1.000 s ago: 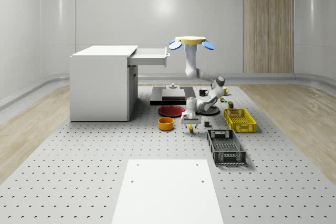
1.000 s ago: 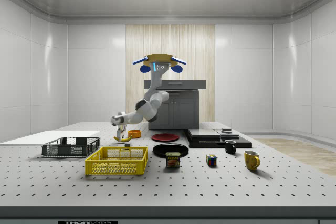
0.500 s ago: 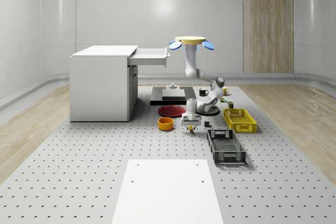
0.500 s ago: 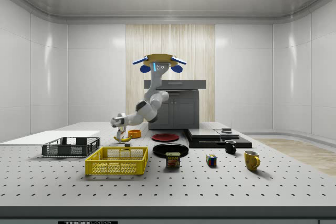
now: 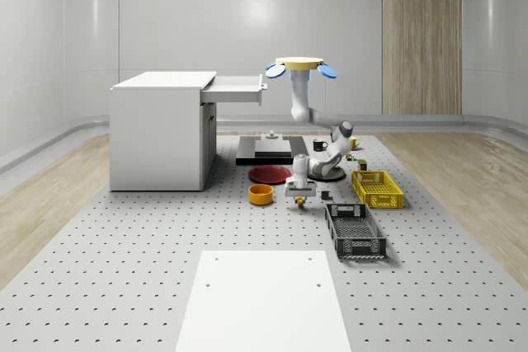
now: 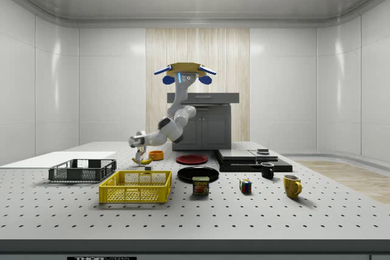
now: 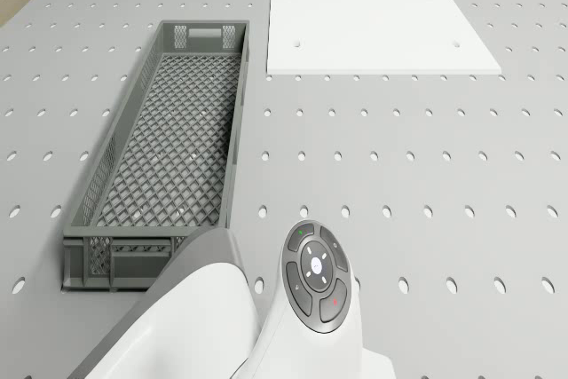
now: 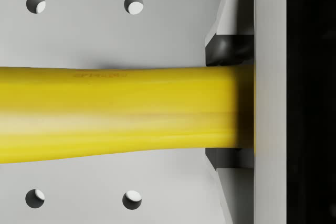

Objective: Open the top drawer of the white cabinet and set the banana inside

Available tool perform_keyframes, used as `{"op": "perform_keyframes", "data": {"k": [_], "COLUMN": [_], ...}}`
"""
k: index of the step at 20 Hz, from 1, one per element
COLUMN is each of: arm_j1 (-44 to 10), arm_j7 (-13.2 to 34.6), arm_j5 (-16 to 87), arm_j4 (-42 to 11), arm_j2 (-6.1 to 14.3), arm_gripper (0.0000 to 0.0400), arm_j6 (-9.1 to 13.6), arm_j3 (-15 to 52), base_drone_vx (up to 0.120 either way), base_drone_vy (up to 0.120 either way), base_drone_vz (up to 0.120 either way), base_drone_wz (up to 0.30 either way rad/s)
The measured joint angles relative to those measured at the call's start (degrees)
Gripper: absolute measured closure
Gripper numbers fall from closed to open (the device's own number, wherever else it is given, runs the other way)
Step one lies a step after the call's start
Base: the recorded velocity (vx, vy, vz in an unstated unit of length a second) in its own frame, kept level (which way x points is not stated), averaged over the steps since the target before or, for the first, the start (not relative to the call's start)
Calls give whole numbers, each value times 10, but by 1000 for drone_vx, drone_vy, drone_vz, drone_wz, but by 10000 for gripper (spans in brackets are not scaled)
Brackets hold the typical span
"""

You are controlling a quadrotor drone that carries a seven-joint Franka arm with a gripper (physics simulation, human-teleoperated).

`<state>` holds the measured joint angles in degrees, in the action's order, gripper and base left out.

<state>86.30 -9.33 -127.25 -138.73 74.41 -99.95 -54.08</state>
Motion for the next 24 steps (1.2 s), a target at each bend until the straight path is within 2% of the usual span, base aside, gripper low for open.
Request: {"op": "perform_keyframes", "data": {"k": [9, 12, 17, 24], "arm_j1": [-12, -15, -16, -13], "arm_j7": [-22, -28, -35, -40], "arm_j5": [43, 61, 82, 96], "arm_j4": [-44, -58, -72, -78], "arm_j2": [20, 27, 37, 48], "arm_gripper": [210, 210, 210, 210], "arm_j6": [31, 41, 50, 48], "arm_j3": [-44, -63, -83, -94], "base_drone_vx": [0, 0, -120, -120], "base_drone_vy": [0, 0, 0, 0], "base_drone_vz": [0, 120, 120, 120], "base_drone_wz": [0, 0, 0, 0]}}
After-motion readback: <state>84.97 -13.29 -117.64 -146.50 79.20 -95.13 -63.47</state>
